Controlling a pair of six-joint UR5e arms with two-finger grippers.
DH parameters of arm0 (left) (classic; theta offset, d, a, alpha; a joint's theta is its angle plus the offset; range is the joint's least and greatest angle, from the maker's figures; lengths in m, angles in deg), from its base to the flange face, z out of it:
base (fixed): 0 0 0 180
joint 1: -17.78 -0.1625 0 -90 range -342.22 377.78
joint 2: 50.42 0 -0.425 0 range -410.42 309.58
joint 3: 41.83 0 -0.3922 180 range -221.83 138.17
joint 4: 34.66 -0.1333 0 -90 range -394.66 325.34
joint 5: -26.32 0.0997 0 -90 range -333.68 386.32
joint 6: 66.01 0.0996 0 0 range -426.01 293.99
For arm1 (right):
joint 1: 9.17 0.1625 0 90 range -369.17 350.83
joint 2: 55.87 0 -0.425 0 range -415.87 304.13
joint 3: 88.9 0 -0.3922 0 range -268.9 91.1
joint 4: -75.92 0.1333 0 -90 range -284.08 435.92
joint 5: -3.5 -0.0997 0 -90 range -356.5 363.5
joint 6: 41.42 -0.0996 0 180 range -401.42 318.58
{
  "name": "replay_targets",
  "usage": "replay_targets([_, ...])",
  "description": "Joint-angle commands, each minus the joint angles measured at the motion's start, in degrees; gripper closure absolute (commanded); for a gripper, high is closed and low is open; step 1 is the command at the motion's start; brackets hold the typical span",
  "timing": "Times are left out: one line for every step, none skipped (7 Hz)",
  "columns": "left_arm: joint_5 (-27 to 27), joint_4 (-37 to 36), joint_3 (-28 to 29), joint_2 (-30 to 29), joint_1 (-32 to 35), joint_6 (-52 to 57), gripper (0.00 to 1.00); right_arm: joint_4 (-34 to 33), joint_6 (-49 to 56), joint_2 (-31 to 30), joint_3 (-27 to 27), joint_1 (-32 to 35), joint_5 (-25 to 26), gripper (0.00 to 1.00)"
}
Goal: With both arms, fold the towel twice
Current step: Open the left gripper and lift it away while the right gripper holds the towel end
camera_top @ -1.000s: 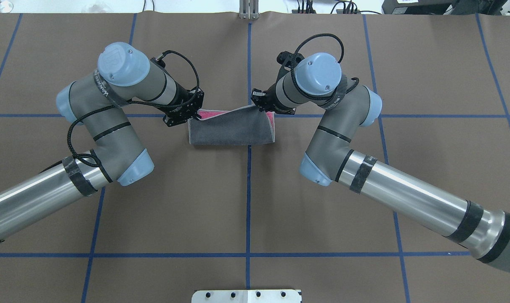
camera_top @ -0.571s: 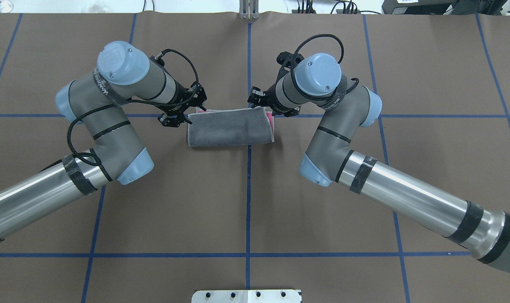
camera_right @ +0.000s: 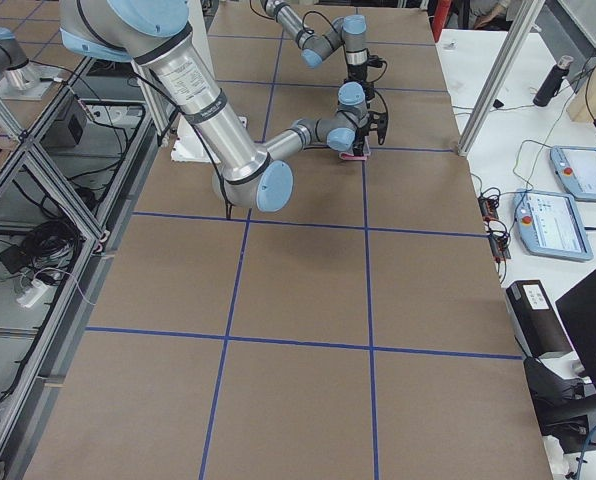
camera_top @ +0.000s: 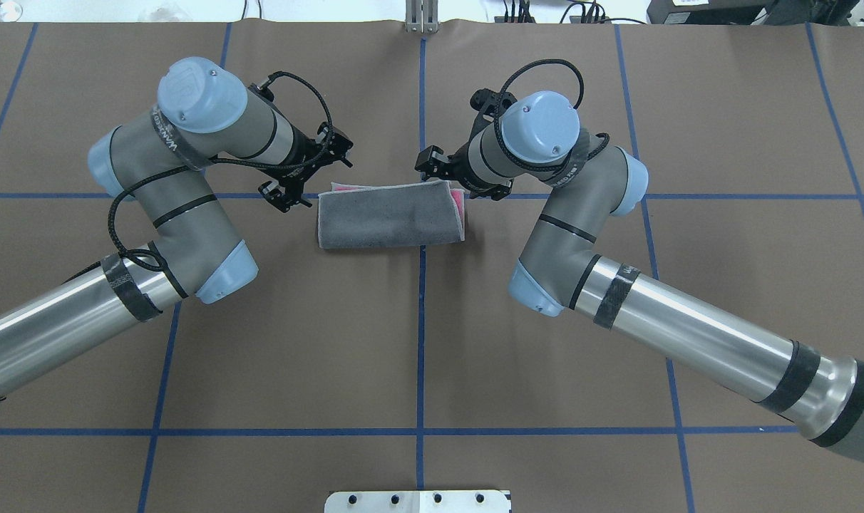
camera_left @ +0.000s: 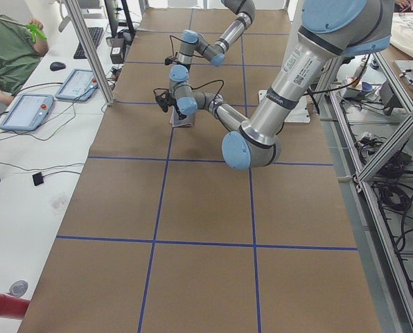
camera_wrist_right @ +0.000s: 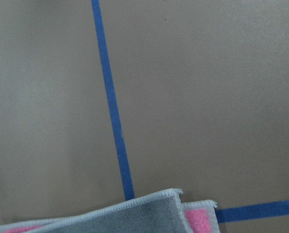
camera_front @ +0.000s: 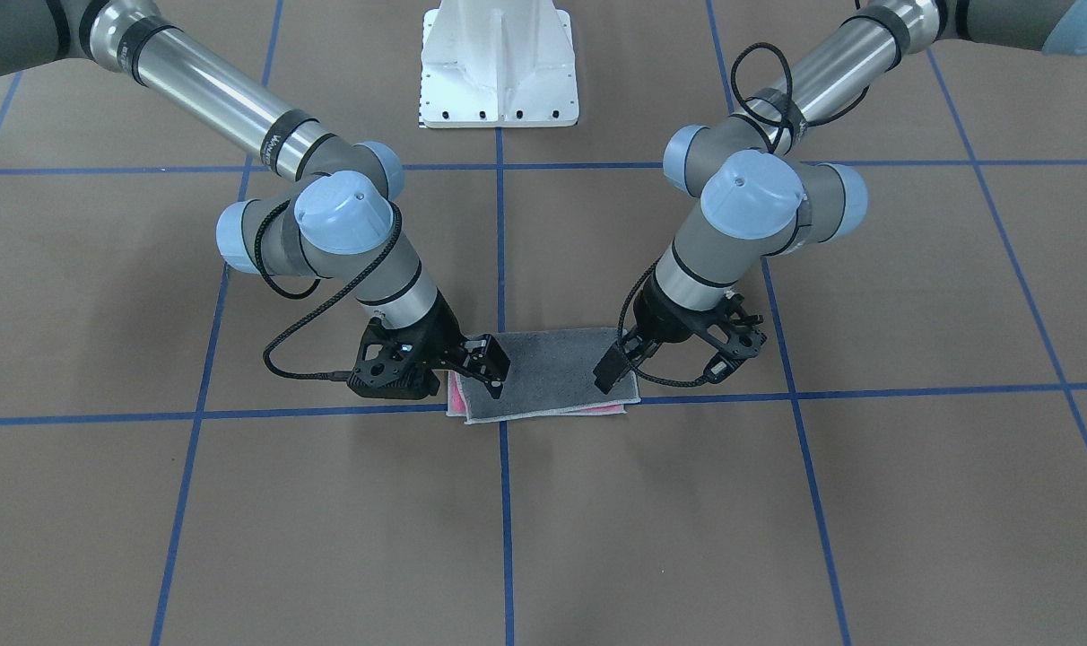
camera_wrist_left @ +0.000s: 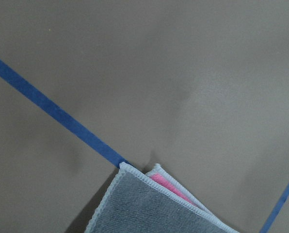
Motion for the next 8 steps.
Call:
replay_targets([-0.07,0.09,0.0,-0.08,0.34,0.25,0.0,0.07,4.51,0.46,-0.06,0.0,1.63,0.11])
replay_targets([-0.07,0.09,0.0,-0.08,0.34,0.25,0.0,-0.02,7.33,0.2,0.11,0.0,1.39,0.12])
replay_targets([-0.16,0.09,-0.09,-0.08,0.86,0.25,0.0,-0.28,6.75,-0.06,1.07,0.0,-0.7,0.12])
replay_targets([-0.16,0.09,-0.09,-0.08,1.3,0.25,0.0,-0.72,4.74,-1.11,1.51,0.0,-3.86,0.11])
replay_targets([-0.16,0.09,0.0,-0.08,1.31,0.25,0.0,-0.72,2.11,-2.69,1.52,0.0,-4.24,0.11])
replay_targets([-0.16,0.09,0.0,-0.08,1.31,0.25,0.0,-0.89,-3.4,-3.66,1.61,0.09,-6.76,0.11])
replay_targets([-0.16,0.09,0.0,0.01,1.31,0.25,0.0,-0.98,-7.45,-3.58,1.69,0.09,-7.66,0.11])
replay_targets([-0.16,0.09,0.0,0.01,1.31,0.51,0.0,-0.98,-9.76,-3.49,1.69,0.09,-7.67,0.11])
